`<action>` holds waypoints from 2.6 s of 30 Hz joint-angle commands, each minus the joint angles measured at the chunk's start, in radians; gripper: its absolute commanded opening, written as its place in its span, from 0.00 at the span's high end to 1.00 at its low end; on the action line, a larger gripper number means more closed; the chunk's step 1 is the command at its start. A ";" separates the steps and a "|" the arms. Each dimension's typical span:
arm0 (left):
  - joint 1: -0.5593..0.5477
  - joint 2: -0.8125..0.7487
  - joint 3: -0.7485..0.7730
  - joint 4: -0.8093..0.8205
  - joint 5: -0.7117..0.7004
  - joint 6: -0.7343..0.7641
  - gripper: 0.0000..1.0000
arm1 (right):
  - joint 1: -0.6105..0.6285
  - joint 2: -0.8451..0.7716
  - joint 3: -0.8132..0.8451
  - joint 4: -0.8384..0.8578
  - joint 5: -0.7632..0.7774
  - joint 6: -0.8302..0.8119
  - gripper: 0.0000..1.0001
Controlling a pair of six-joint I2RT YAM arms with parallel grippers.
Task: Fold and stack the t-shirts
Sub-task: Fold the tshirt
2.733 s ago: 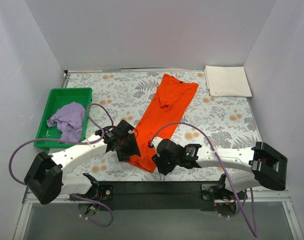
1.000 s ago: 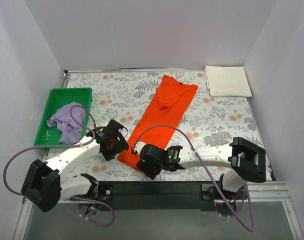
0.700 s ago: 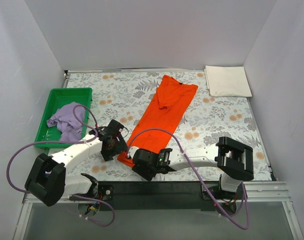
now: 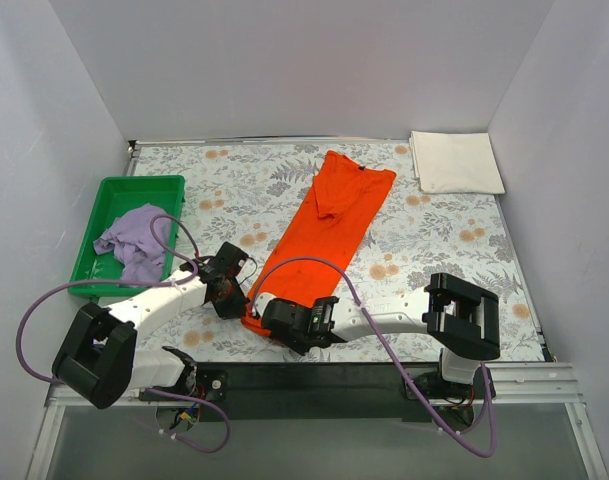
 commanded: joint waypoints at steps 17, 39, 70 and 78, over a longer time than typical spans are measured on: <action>0.014 -0.131 0.260 -0.318 -0.044 0.014 1.00 | 0.024 -0.074 0.152 -0.174 -0.253 -0.069 0.99; 0.046 0.323 0.607 0.079 -0.007 0.145 1.00 | -0.309 -0.137 0.137 -0.235 0.254 -0.349 0.99; 0.054 0.486 0.606 0.289 -0.001 0.154 1.00 | -0.387 0.015 0.076 -0.050 0.435 -0.435 0.99; 0.055 0.518 0.602 0.316 -0.009 0.168 1.00 | -0.400 0.038 0.054 -0.025 0.444 -0.435 0.99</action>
